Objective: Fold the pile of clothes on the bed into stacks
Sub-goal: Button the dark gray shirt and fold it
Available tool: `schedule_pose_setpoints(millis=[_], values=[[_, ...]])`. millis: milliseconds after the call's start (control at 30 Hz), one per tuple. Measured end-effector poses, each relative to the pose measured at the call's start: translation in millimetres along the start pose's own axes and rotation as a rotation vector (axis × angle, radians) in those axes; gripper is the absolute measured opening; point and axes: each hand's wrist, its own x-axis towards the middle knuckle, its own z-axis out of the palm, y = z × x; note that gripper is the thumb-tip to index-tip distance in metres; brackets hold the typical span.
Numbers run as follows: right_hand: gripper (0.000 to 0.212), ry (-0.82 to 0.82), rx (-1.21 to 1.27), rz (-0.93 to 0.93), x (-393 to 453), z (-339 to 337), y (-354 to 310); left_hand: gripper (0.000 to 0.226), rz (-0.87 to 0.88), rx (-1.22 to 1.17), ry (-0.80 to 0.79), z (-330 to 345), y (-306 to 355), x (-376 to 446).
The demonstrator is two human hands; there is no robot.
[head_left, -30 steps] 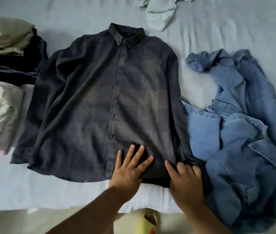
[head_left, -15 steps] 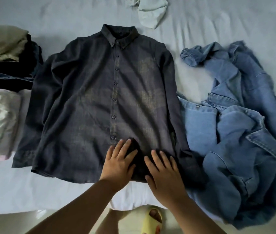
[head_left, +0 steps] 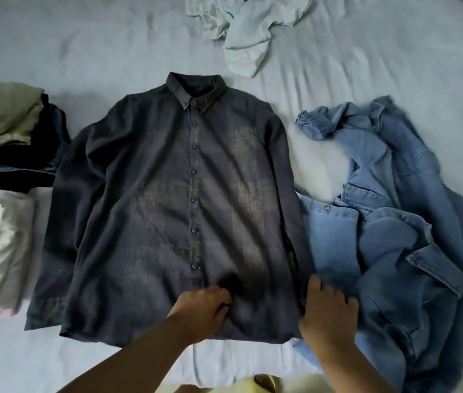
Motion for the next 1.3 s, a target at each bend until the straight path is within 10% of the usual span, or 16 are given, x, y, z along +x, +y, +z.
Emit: schedule_pose_setpoints(millis=[467,967,1300], values=[[0.037,0.57,0.396,-0.263,-23.6,-123.0,-48.8,0.032,-0.213,-0.341,0.232,-68.4,-13.7,7.2],[0.022,0.211,0.185,-0.235,-13.4,-57.5,-93.2,0.02,-0.304,-0.335,0.158,-59.9,-77.2,-5.6],[0.025,0.236,0.235,-0.226,93.1,-97.1,-69.5,0.025,-0.221,-0.063,0.438,-80.7,-48.2,72.7]])
